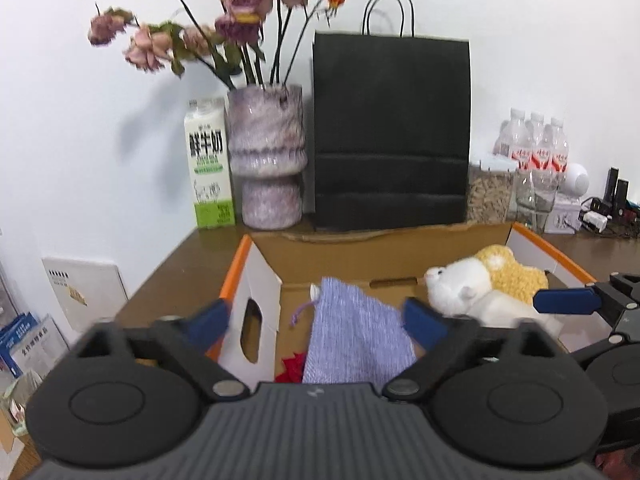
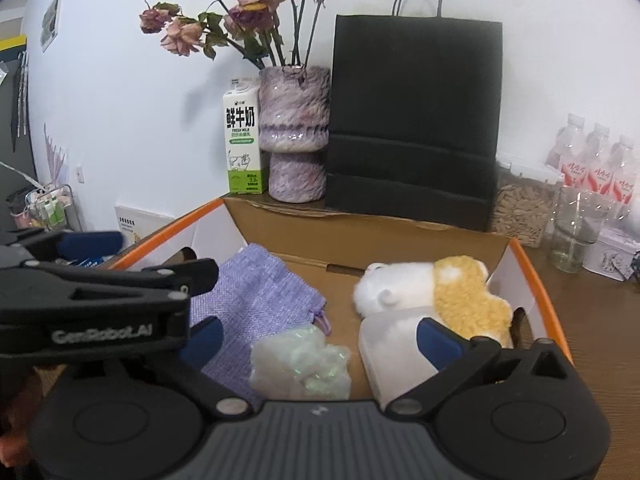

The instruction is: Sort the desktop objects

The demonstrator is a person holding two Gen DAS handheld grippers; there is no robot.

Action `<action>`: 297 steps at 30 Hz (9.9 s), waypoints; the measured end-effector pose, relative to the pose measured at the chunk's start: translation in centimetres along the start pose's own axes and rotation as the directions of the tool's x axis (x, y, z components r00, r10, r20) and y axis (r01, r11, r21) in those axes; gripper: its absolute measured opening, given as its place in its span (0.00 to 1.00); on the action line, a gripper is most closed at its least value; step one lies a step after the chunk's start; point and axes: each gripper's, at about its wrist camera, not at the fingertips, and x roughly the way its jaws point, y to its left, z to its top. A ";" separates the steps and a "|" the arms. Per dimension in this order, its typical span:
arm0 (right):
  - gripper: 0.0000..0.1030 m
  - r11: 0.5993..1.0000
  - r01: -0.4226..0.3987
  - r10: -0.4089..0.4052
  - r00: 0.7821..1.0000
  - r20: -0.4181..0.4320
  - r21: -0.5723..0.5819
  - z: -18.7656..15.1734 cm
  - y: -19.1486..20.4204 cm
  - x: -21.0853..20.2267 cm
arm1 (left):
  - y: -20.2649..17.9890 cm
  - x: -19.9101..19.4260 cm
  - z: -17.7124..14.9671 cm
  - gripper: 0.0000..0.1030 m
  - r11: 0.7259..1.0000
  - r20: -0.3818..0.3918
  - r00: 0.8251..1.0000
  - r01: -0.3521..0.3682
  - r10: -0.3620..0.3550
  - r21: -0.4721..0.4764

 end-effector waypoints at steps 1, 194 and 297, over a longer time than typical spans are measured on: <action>1.00 1.000 0.005 -0.005 1.000 0.002 0.001 0.0 -0.1 -0.2 | 0.0 -0.2 0.0 1.00 1.000 0.014 1.000 -0.005 0.005 -0.001; 1.00 0.997 0.070 -0.071 0.997 -0.034 -0.011 -6.6 -2.4 -12.8 | 1.8 -9.2 -3.8 1.00 0.998 -0.175 0.984 0.044 -0.034 0.053; 0.75 0.994 -0.101 0.096 0.984 -0.148 -0.032 -7.8 1.9 -9.0 | 3.5 -10.9 -6.7 0.63 0.994 -0.212 0.972 0.090 -0.101 -0.058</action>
